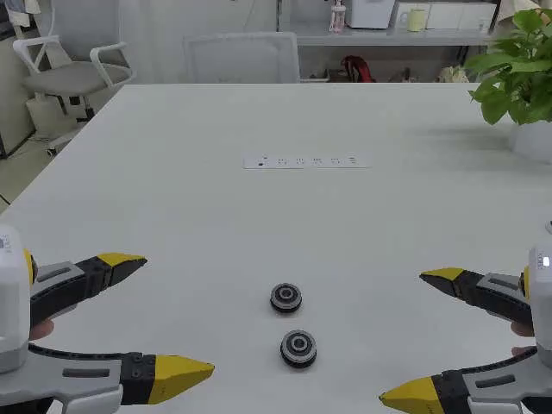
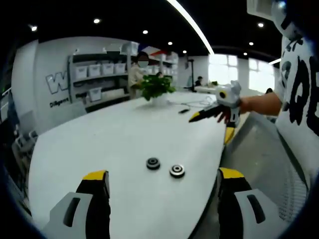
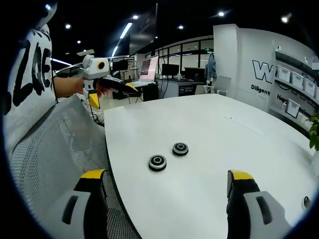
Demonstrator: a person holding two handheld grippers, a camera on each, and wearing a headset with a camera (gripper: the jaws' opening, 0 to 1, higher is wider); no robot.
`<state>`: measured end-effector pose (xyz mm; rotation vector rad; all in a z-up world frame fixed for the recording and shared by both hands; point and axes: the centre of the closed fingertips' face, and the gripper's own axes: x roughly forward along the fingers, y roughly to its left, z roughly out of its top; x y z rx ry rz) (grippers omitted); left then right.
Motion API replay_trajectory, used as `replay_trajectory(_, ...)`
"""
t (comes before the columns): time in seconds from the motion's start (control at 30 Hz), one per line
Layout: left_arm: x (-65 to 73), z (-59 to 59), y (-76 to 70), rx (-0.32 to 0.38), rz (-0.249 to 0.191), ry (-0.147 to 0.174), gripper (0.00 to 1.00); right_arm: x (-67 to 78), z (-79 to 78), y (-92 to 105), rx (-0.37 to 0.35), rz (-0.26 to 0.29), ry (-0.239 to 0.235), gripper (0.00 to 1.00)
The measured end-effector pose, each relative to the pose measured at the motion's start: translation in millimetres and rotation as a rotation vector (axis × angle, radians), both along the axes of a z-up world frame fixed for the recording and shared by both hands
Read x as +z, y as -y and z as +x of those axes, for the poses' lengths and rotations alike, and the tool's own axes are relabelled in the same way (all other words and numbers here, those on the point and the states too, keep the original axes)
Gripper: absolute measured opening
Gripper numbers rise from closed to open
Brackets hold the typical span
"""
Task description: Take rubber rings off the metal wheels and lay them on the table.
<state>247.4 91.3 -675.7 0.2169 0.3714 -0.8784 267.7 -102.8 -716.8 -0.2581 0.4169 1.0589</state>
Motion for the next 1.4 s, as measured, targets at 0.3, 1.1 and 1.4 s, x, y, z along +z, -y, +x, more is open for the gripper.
replay_trajectory(0.3,-0.8,1.5,0.2,-0.002,-0.004,-0.006,0.91,-2.3,0.7,1.0,-0.003,-0.003,-0.007,0.94)
replay_trajectory(1.1,-6.6,3.3,-4.2,-0.002,-0.007,-0.019,0.9,-1.7,4.4,1.2,-0.017,0.014,-0.007,0.93)
replay_trajectory(1.4,-6.7,7.4,-4.6,0.016,-0.01,-0.013,0.9,-7.3,5.2,0.9,0.001,0.015,-0.015,0.92)
